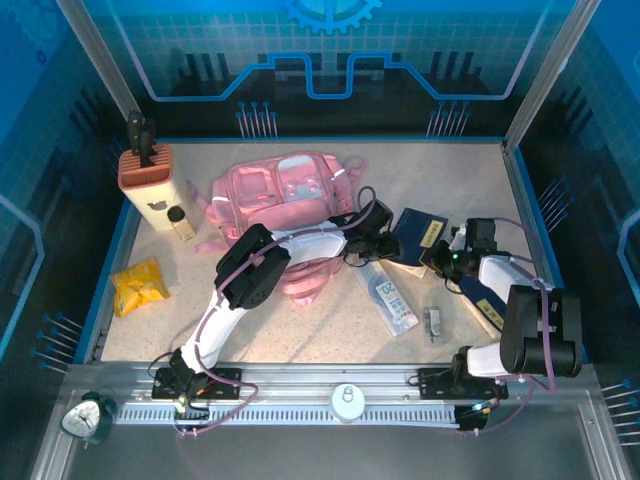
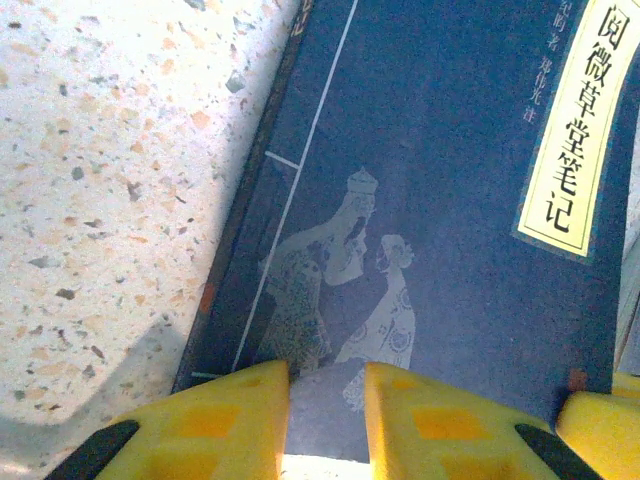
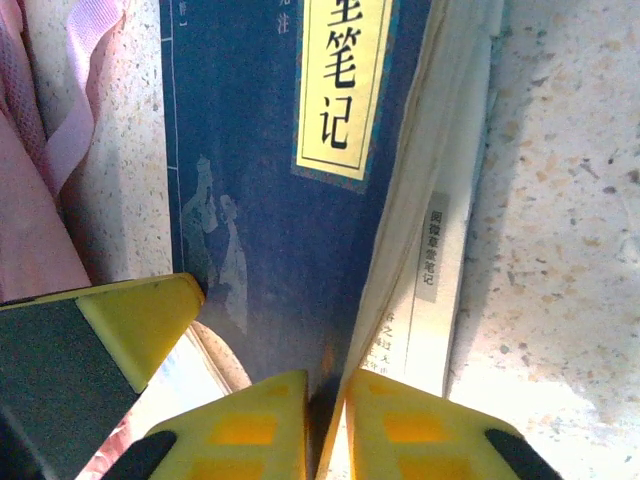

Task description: Pack the student bag

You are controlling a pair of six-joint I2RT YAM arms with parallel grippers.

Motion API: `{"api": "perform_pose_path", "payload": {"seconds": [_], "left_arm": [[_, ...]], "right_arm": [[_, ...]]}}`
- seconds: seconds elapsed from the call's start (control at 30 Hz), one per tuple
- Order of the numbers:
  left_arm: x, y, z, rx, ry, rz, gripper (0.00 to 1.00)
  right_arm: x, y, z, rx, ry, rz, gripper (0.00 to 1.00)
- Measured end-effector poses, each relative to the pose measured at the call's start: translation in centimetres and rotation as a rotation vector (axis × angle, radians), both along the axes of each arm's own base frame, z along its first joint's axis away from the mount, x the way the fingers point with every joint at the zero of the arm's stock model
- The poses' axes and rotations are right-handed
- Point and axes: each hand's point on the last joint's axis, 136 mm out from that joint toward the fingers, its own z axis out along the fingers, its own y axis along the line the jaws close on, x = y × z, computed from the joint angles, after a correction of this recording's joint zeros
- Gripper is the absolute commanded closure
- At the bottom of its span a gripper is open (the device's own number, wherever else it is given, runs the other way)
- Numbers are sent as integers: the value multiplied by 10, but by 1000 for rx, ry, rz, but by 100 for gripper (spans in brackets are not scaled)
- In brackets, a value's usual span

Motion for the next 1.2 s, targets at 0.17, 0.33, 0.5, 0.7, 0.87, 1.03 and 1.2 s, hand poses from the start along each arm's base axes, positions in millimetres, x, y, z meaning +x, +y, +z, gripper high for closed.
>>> {"api": "perform_pose_path", "payload": {"seconds": [0.17,0.33,0.5,0.7,0.87,1.03,1.2], "left_arm": [[1,-1,2,-4,-1,-2,70],[4,2,6,-13,6,0,61],[11,32,32,-34,-7,50,48],[21,85,102,-196,-67,147,33],[20,114,130,-273,-86,212,23],[9,125,124,-323,-31,255,17],[8,135,110,-367,48,329,13]], "right_arm": [[-2,-2,-1,27,7,-22,99],[0,-1,5,64,-11,-27,100],[3,6,30,97,-93,0,100],[2,14,65,126,-184,38,100],[3,23,101,167,-261,86,100],[3,42,131,209,-312,160,100],[-4,80,157,257,-354,286,100]]}}
